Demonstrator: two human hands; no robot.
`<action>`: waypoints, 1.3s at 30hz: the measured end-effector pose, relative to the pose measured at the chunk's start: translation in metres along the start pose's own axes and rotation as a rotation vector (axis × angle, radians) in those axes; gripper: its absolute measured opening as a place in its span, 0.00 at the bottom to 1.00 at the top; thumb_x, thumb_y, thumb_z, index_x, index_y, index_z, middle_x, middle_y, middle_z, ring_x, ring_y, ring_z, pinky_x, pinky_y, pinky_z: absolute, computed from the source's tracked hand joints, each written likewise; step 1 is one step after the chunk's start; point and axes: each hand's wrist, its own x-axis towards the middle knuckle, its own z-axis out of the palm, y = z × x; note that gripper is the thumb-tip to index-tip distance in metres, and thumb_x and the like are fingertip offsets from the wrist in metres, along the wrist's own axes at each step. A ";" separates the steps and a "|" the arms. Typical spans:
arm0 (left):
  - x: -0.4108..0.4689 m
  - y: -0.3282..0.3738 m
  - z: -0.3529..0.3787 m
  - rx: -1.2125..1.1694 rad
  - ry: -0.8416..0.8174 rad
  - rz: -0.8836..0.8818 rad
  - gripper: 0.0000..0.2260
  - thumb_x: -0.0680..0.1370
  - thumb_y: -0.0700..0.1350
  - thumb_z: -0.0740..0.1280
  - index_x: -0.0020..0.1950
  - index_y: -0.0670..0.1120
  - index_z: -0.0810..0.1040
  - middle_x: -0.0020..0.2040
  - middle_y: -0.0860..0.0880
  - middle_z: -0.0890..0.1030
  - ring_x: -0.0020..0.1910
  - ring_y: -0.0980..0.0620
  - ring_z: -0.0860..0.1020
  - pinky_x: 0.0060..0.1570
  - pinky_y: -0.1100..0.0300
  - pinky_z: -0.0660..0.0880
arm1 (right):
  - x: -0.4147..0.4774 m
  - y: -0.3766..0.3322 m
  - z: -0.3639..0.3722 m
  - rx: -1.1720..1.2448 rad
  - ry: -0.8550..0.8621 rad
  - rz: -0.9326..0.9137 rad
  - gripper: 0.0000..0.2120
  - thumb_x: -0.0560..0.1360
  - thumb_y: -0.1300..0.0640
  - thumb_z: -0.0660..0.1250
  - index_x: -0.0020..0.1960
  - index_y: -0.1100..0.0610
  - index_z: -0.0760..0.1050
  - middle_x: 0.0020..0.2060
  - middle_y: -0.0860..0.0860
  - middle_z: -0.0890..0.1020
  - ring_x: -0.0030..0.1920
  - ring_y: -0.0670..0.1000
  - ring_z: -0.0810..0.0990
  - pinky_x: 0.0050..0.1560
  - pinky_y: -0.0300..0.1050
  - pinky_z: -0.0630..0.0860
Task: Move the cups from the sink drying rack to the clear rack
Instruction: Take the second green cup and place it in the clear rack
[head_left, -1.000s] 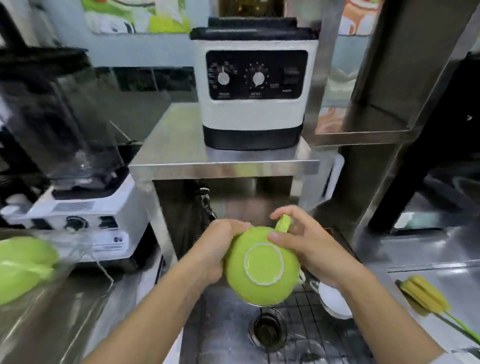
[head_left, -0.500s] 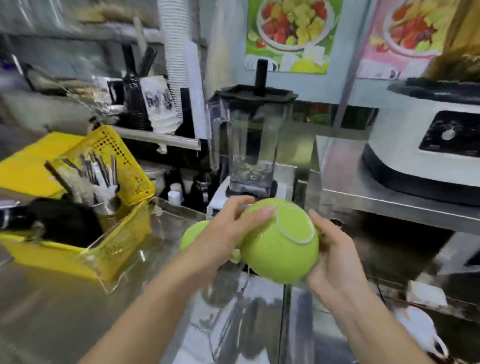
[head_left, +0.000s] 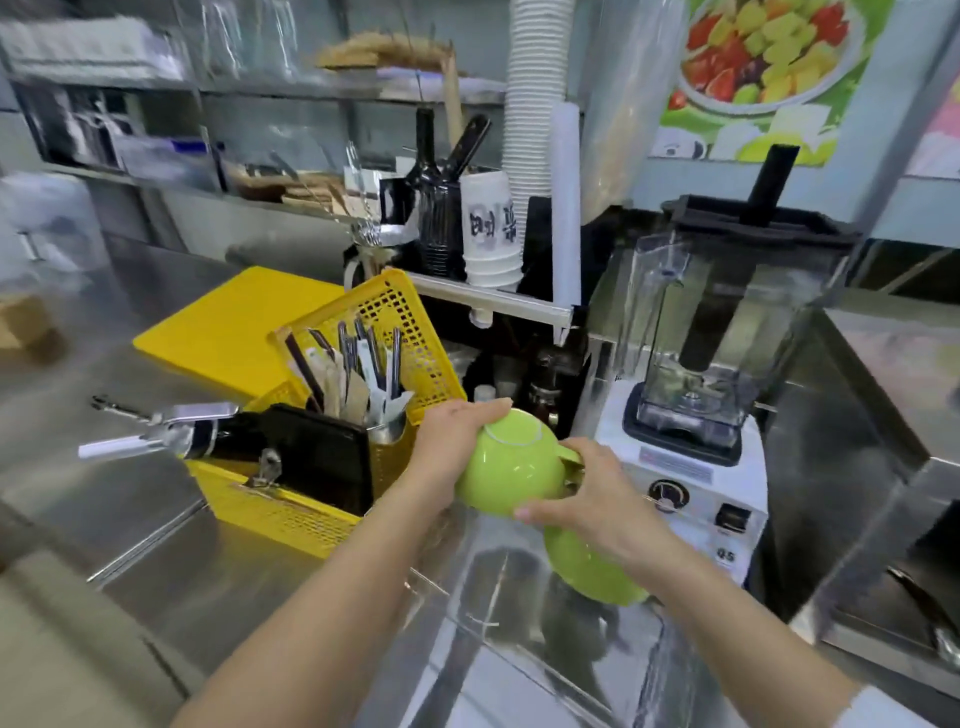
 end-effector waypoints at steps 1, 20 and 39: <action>0.007 -0.002 -0.002 0.005 -0.011 -0.024 0.17 0.68 0.47 0.74 0.49 0.36 0.81 0.48 0.36 0.83 0.50 0.37 0.80 0.55 0.41 0.76 | 0.008 0.001 0.003 -0.076 -0.015 -0.024 0.42 0.56 0.50 0.80 0.65 0.56 0.64 0.57 0.53 0.70 0.55 0.51 0.71 0.51 0.44 0.68; 0.038 -0.054 0.005 0.423 -0.170 0.074 0.13 0.74 0.52 0.67 0.53 0.46 0.74 0.52 0.47 0.77 0.53 0.45 0.76 0.53 0.49 0.74 | 0.071 0.031 0.012 -0.773 -0.191 -0.175 0.32 0.55 0.36 0.75 0.42 0.54 0.62 0.39 0.51 0.75 0.42 0.55 0.74 0.35 0.48 0.64; -0.048 -0.031 0.130 0.831 -0.276 0.905 0.25 0.72 0.55 0.65 0.65 0.43 0.73 0.64 0.45 0.77 0.64 0.46 0.73 0.63 0.56 0.66 | -0.044 0.092 -0.139 -0.508 0.003 -0.267 0.38 0.67 0.34 0.63 0.72 0.42 0.53 0.70 0.44 0.66 0.67 0.45 0.68 0.64 0.49 0.69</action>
